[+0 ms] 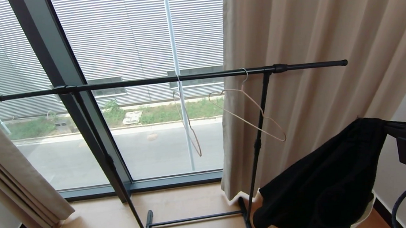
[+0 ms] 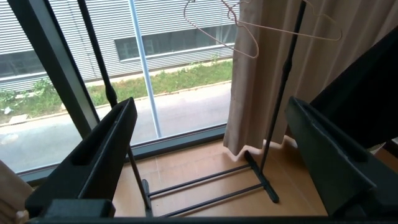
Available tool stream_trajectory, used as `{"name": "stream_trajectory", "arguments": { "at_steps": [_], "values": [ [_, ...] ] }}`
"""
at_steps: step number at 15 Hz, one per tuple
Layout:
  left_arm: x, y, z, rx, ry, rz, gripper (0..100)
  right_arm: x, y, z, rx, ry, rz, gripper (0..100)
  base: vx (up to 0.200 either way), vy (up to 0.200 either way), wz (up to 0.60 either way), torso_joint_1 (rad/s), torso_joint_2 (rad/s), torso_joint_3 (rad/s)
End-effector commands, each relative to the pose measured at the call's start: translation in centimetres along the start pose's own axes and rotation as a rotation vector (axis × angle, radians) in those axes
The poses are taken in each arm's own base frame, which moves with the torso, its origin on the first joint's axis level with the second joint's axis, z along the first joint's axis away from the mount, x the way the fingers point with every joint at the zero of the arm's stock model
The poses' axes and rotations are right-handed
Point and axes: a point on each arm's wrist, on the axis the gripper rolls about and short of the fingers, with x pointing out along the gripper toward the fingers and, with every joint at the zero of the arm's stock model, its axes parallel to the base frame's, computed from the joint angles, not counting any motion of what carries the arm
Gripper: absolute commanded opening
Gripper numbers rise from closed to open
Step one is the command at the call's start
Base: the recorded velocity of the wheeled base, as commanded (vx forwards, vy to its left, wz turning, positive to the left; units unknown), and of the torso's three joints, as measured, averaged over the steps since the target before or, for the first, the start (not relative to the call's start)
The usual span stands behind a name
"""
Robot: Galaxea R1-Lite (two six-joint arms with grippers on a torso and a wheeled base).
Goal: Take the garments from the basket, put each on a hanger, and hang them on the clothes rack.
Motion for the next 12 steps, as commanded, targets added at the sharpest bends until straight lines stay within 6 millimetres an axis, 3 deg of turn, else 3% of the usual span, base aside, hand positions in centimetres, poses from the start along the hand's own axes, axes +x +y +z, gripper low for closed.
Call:
{"name": "stream_trajectory", "arguments": {
  "at_steps": [1,12],
  "values": [
    [0.01,0.0,0.01,0.0,0.001,0.0,100,0.02,0.01,-0.01,-0.001,0.001,0.001,0,0.0,0.0,0.0,0.0,0.0,0.0],
    [0.01,0.05,0.05,0.016,-0.003,0.025,100,-0.09,0.48,-0.3,-0.011,0.006,0.023,0,0.0,0.0,0.0,0.0,0.0,0.0]
  ]
}}
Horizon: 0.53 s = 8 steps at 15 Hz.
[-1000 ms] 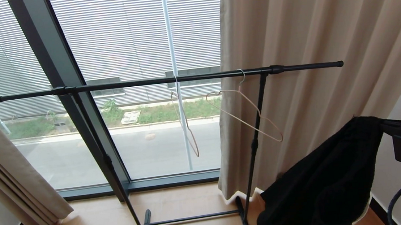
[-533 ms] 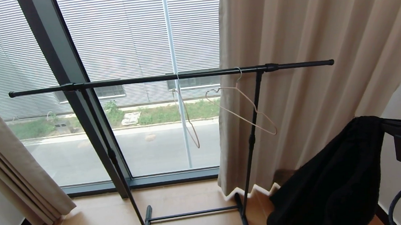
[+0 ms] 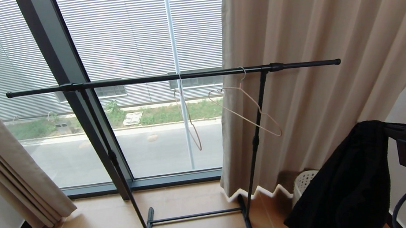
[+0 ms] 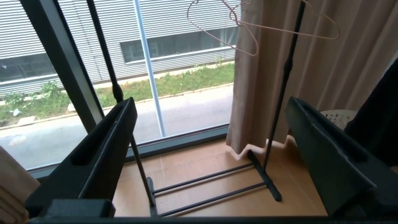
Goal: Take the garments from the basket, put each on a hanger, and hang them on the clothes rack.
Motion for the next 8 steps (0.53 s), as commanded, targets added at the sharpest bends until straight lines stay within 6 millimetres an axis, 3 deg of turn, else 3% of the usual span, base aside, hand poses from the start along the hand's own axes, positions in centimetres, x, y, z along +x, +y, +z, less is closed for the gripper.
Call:
{"name": "stream_trajectory", "arguments": {
  "at_steps": [1,8],
  "values": [
    [0.01,0.01,0.03,-0.008,-0.001,0.005,100,-0.13,0.52,-0.09,-0.011,-0.004,0.025,0,0.0,0.0,0.0,0.0,0.0,0.0],
    [0.01,0.02,0.02,-0.01,-0.001,0.005,100,-0.15,0.55,0.44,-0.027,-0.056,0.015,0,0.0,0.0,0.0,0.0,0.0,0.0]
  ]
}}
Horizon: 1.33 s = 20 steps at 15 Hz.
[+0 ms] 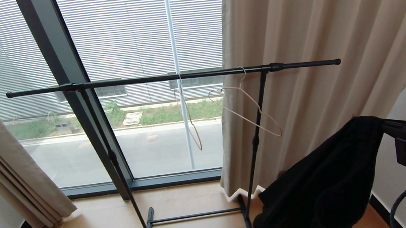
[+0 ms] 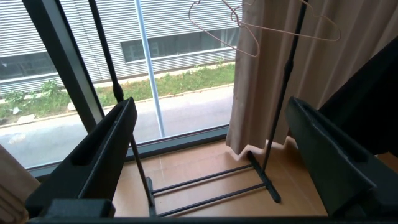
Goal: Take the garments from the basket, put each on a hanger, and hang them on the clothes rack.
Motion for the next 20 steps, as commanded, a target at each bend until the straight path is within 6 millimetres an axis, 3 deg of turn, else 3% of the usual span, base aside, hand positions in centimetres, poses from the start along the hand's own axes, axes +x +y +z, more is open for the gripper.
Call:
{"name": "stream_trajectory", "arguments": {
  "at_steps": [1,8,14,18,20],
  "values": [
    [0.0,0.0,0.0,-0.001,0.001,0.001,100,0.1,0.1,0.1,-0.003,-0.002,0.008,0,0.0,0.0,0.0,0.0,0.0,0.0],
    [0.0,0.0,0.0,-0.001,0.001,0.001,100,0.8,0.4,0.0,-0.005,0.015,0.027,0,0.0,0.0,0.0,0.0,0.0,0.0],
    [0.0,0.0,0.0,0.001,0.001,0.001,100,1.2,1.9,0.5,-0.031,0.006,0.101,0,0.0,0.0,0.0,0.0,0.0,0.0],
    [0.0,0.0,0.0,-0.001,0.001,0.001,100,3.6,4.7,2.1,-0.073,0.003,0.195,0,0.0,0.0,0.0,0.0,0.0,0.0],
    [0.0,0.0,0.0,0.001,0.001,-0.001,100,5.6,5.9,1.7,-0.089,0.046,0.233,0,0.0,0.0,0.0,0.0,0.0,0.0]
  ]
}}
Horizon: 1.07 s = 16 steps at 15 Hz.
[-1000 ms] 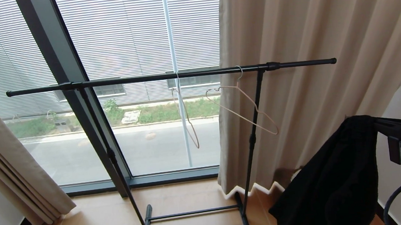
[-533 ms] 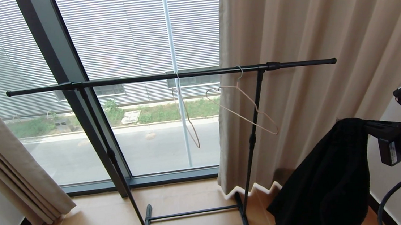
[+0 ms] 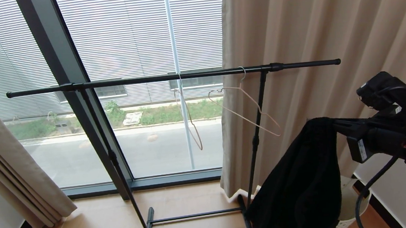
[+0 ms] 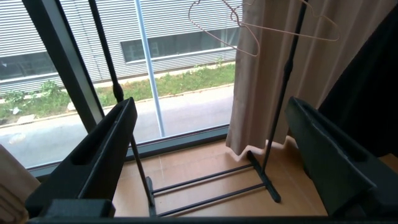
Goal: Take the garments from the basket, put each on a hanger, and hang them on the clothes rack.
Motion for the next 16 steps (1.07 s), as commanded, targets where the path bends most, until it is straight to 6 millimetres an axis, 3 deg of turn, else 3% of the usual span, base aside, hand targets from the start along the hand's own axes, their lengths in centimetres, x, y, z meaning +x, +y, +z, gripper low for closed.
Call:
{"name": "stream_trajectory", "arguments": {
  "at_steps": [1,7,11,14,16],
  "values": [
    [0.0,0.0,0.0,0.0,0.001,-0.001,100,3.2,1.2,-0.9,-0.014,0.082,0.052,0,0.0,0.0,0.0,0.0,0.0,0.0],
    [0.0,0.0,0.0,-0.003,0.001,0.0,100,6.5,1.5,1.6,-0.017,0.045,0.04,0,0.0,0.0,0.0,0.0,0.0,0.0],
    [0.0,0.0,0.0,0.002,0.001,-0.003,100,9.5,3.0,0.9,0.108,0.052,0.064,0,0.0,0.0,0.0,0.0,0.0,0.0],
    [0.2,0.0,-0.1,0.016,0.03,-0.028,100,9.5,3.6,1.9,0.12,0.04,0.059,0,0.0,0.0,0.0,0.0,0.0,0.0],
    [1.7,0.3,0.1,-0.016,0.208,-0.132,100,9.4,4.5,3.0,0.125,0.046,0.047,0,0.0,0.0,0.0,0.0,0.0,0.0]
  ]
}}
